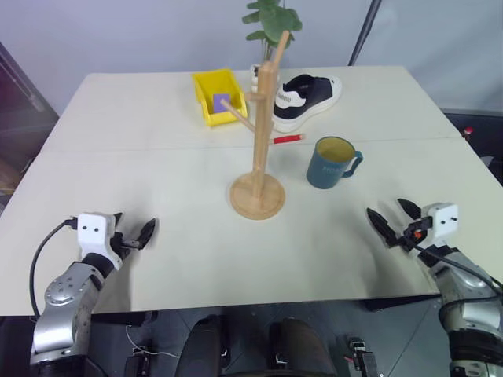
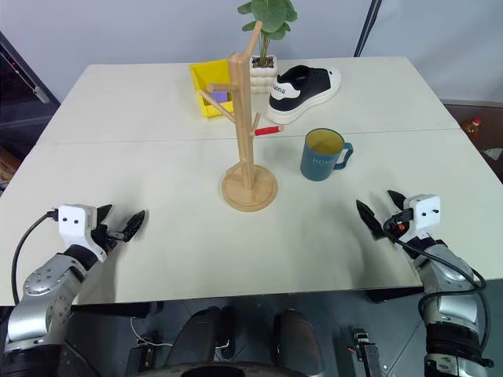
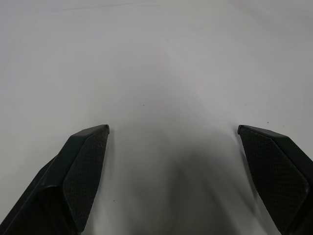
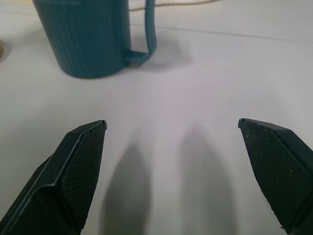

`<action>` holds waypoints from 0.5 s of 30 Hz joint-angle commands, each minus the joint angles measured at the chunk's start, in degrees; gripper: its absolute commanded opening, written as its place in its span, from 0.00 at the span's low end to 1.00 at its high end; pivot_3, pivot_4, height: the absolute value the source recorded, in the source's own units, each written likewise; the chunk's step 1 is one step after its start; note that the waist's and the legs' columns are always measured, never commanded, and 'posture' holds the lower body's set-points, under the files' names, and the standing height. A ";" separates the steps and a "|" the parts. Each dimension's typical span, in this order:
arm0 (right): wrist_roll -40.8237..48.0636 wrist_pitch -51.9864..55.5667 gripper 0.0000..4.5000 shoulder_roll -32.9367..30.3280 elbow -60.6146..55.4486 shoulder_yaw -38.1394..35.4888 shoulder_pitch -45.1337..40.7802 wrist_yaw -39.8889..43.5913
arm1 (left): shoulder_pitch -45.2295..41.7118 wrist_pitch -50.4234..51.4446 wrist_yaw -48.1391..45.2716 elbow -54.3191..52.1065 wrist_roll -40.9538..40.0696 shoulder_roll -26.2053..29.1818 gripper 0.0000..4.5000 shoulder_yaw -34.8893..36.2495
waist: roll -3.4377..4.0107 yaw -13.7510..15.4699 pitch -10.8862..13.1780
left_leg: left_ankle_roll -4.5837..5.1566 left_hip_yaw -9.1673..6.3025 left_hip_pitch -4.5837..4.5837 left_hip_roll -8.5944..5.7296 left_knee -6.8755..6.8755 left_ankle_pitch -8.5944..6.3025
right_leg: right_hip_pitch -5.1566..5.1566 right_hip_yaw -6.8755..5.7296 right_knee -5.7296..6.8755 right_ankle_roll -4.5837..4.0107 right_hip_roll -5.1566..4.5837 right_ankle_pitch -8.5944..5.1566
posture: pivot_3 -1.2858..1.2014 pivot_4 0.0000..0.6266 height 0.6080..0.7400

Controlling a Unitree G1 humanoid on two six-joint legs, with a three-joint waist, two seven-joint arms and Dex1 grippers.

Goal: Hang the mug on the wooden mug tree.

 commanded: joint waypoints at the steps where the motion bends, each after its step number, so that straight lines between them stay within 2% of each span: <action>1: 0.31 0.34 1.00 0.14 -2.97 -0.45 0.58 -0.66 | 0.31 -1.21 -0.59 -1.97 -0.44 0.09 1.00 0.73 | 0.00 0.00 0.00 | 0.00 0.00 0.00 0.00 0.00 0.00 | 0.00 0.00 0.00 0.00 0.00 0.00 | 0.52 0.24 1.00; 11: -0.38 0.92 1.00 1.01 -3.61 0.04 0.11 -2.90 | -0.42 0.08 -1.83 -2.68 -2.01 -0.87 1.00 -0.40 | 0.00 -0.03 0.00 | 0.00 0.00 0.00 0.00 0.00 0.00 | -0.01 0.00 0.00 0.00 -0.01 0.00 | 0.52 0.24 1.00; 15: -0.66 1.94 1.00 1.59 -3.87 0.91 -0.83 -4.07 | 0.40 -0.57 -4.77 -6.29 -3.91 -1.60 1.00 -2.37 | 0.00 -0.02 0.00 | 0.00 0.00 -0.01 0.00 0.00 0.00 | -0.01 0.00 0.00 0.00 -0.01 0.00 | 0.52 0.24 1.00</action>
